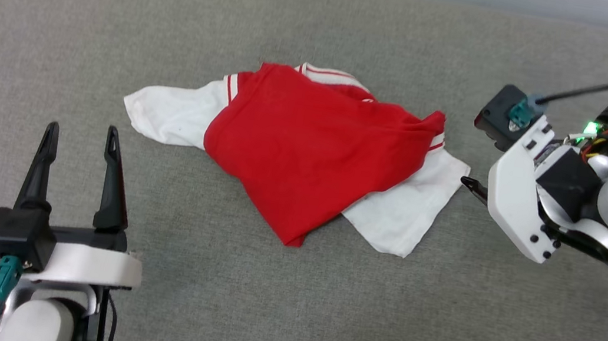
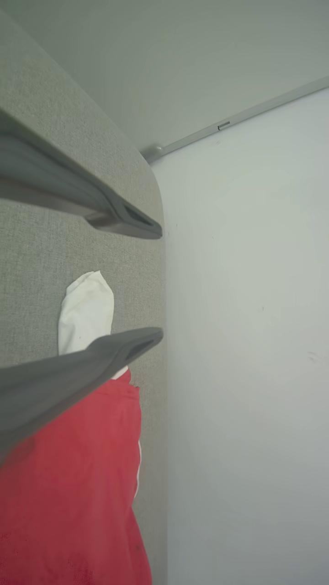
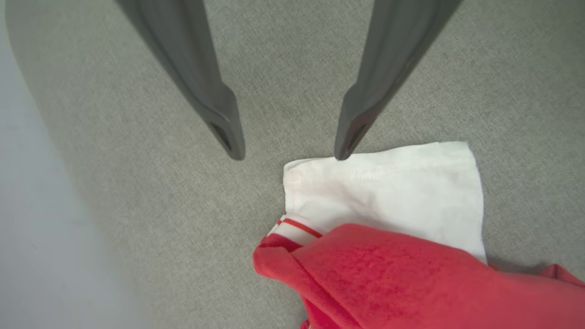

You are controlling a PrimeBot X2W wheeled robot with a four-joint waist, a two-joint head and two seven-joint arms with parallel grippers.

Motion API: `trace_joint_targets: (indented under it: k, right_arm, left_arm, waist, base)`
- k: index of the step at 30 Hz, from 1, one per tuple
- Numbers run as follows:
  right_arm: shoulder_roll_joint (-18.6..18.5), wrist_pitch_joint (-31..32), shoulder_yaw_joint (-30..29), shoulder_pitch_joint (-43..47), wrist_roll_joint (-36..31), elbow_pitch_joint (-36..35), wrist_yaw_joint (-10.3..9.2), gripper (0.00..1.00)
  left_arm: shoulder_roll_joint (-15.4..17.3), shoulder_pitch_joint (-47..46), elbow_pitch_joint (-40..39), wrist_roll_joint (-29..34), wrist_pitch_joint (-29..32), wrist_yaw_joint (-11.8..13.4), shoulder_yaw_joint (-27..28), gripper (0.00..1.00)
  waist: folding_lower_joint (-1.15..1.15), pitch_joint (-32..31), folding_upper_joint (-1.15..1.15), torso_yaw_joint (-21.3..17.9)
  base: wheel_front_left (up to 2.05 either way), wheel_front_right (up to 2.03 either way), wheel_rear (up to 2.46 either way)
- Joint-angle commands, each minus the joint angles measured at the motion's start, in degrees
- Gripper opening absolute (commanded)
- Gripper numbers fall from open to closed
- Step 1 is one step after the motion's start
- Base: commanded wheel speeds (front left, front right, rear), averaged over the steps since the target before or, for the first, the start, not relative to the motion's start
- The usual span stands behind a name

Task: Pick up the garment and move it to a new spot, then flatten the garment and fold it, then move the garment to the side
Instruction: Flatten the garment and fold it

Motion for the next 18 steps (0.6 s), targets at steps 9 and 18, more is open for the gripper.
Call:
trace_joint_targets:
  k: [9, 18]
  right_arm:
    - [4.4, 2.7, 7.8, -4.6, 4.4, 8.3, -0.04, 1.00]
    - [4.4, -3.2, 9.8, -0.3, 5.6, 8.9, 0.05, 0.00]
  left_arm:
    - [-5.8, -4.0, 0.1, 4.0, -0.1, -4.6, 3.4, 1.00]
    - [-8.4, -4.4, 1.5, 6.3, -0.1, -7.6, 7.3, 1.00]
  waist:
    - [0.00, 7.3, 0.00, 2.5]
    - [0.00, 6.3, 0.00, 1.1]
  base:
    - [0.00, 0.00, 0.00]
    - [0.00, 0.00, 0.00]
